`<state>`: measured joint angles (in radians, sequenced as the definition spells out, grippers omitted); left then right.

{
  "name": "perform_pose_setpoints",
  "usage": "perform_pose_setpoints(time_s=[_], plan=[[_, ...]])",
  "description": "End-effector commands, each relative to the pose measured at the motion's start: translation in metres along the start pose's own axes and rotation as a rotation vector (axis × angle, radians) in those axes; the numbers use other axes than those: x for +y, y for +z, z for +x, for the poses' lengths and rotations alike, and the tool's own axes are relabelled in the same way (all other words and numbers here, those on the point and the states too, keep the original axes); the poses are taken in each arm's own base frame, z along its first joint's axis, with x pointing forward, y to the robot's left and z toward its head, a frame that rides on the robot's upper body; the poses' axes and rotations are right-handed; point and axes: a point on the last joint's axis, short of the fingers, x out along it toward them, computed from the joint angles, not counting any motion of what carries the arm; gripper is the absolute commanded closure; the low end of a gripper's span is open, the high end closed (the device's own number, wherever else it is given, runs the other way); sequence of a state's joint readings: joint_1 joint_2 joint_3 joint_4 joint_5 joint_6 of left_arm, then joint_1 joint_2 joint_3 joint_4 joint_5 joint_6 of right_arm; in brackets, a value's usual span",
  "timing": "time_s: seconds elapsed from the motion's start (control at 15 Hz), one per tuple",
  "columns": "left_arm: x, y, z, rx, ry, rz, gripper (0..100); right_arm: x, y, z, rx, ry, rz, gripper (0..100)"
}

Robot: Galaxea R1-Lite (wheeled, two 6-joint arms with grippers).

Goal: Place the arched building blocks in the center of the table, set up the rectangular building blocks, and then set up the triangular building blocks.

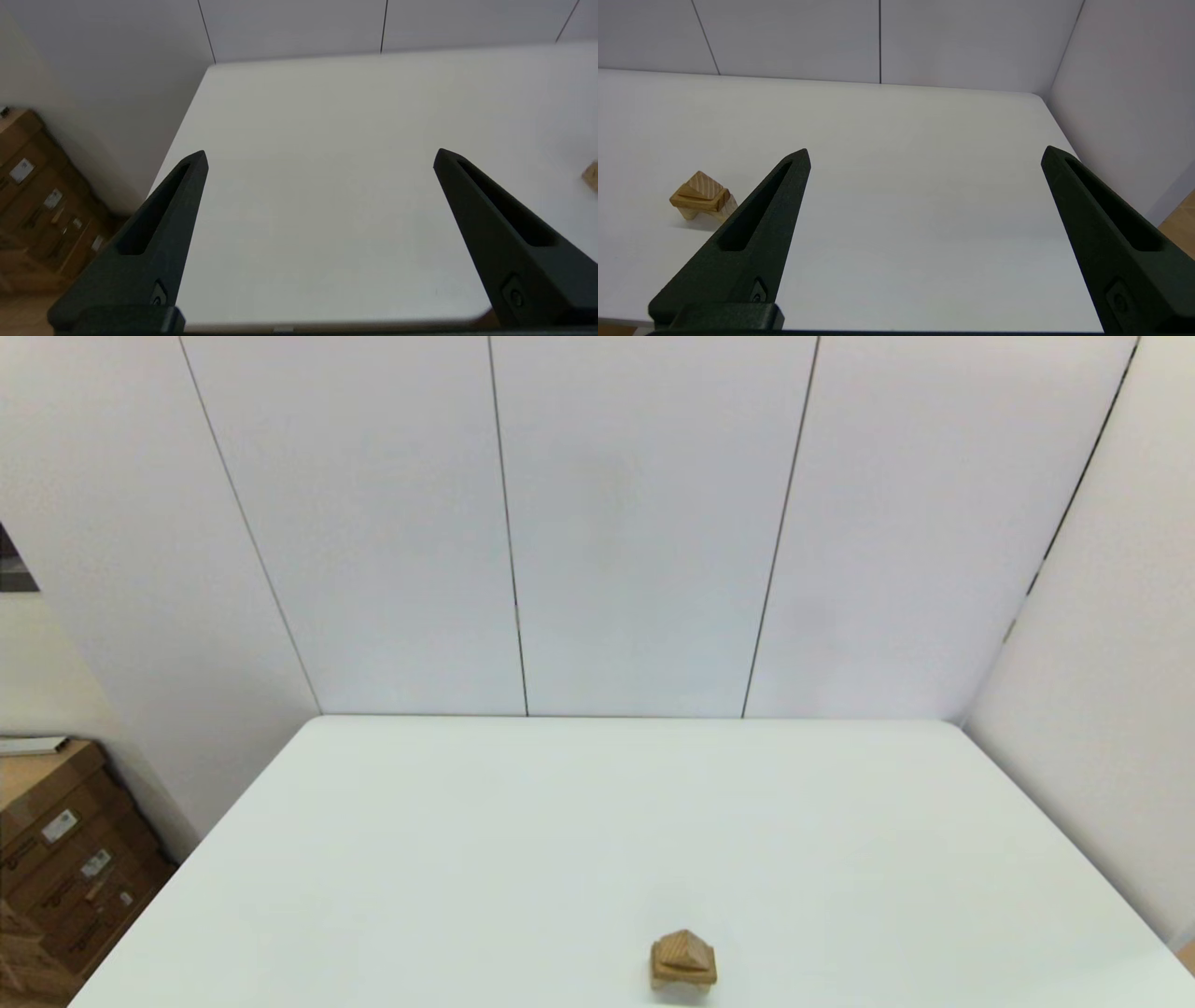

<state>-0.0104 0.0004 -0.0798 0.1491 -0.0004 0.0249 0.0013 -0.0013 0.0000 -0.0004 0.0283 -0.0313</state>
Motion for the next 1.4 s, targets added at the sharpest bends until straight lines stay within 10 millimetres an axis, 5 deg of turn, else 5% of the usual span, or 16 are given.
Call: perform_pose_setpoints(time_s=[0.07,1.4], plan=[[-0.0001,-0.0049,0.0046,-0.027,0.001,-0.011,0,0.0000,-0.0003,0.0001,0.000,0.001,-0.001,0],[-0.0001,-0.0047,0.0046,-0.028,0.002,-0.023,0,-0.0004,-0.0003,0.0001,0.001,-0.016,0.017,0]])
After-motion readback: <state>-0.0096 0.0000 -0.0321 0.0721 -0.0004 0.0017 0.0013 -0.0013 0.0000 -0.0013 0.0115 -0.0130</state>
